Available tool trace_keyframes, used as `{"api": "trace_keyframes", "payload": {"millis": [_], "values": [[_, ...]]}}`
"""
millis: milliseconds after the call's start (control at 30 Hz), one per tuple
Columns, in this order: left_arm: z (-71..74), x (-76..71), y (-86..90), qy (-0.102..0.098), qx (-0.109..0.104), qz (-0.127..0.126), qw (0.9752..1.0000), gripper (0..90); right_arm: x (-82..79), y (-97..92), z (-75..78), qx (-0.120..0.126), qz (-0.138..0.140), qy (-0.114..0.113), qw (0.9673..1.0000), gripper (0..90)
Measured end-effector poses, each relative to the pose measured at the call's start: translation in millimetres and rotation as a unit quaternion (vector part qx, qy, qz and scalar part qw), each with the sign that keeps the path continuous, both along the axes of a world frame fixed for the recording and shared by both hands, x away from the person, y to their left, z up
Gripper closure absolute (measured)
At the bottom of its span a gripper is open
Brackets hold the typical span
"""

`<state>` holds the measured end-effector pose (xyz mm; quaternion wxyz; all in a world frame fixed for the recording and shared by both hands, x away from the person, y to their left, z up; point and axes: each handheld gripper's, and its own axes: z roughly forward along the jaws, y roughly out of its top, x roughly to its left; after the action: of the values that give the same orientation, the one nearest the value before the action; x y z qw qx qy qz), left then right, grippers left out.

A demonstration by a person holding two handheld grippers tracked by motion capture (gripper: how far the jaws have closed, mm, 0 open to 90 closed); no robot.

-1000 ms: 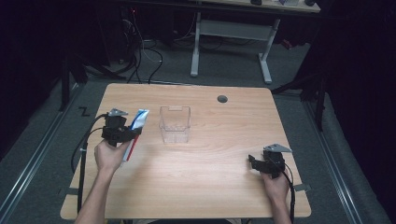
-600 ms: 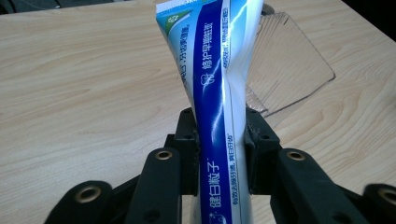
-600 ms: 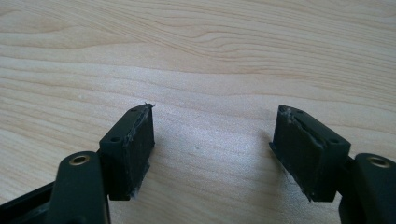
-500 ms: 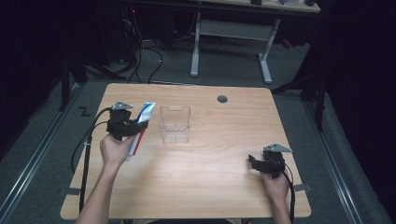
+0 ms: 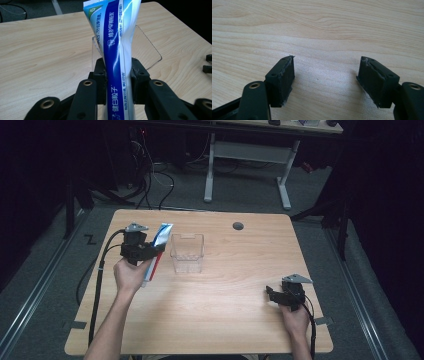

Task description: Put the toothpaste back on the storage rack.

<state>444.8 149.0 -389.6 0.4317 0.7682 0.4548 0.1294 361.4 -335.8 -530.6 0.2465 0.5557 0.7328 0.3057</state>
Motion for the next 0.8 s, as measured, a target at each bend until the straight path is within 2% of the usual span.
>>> {"api": "trace_keyframes", "payload": {"millis": [500,567,800], "values": [[12.9,13.0,-23.9,-0.017,-0.006,-0.017,0.9997,71.5,0.0,0.0,0.0,0.000,0.000,0.000,1.0000,29.5],[13.9,13.5,-27.7,-0.022,-0.001,-0.019,0.9996,71.5,-0.1,0.1,0.0,0.000,0.000,0.000,1.0000,29.5],[18.0,18.3,-36.0,-0.025,-0.003,-0.025,0.9994,71.4,-0.1,0.0,0.0,0.000,0.001,0.000,1.0000,29.5]]}}
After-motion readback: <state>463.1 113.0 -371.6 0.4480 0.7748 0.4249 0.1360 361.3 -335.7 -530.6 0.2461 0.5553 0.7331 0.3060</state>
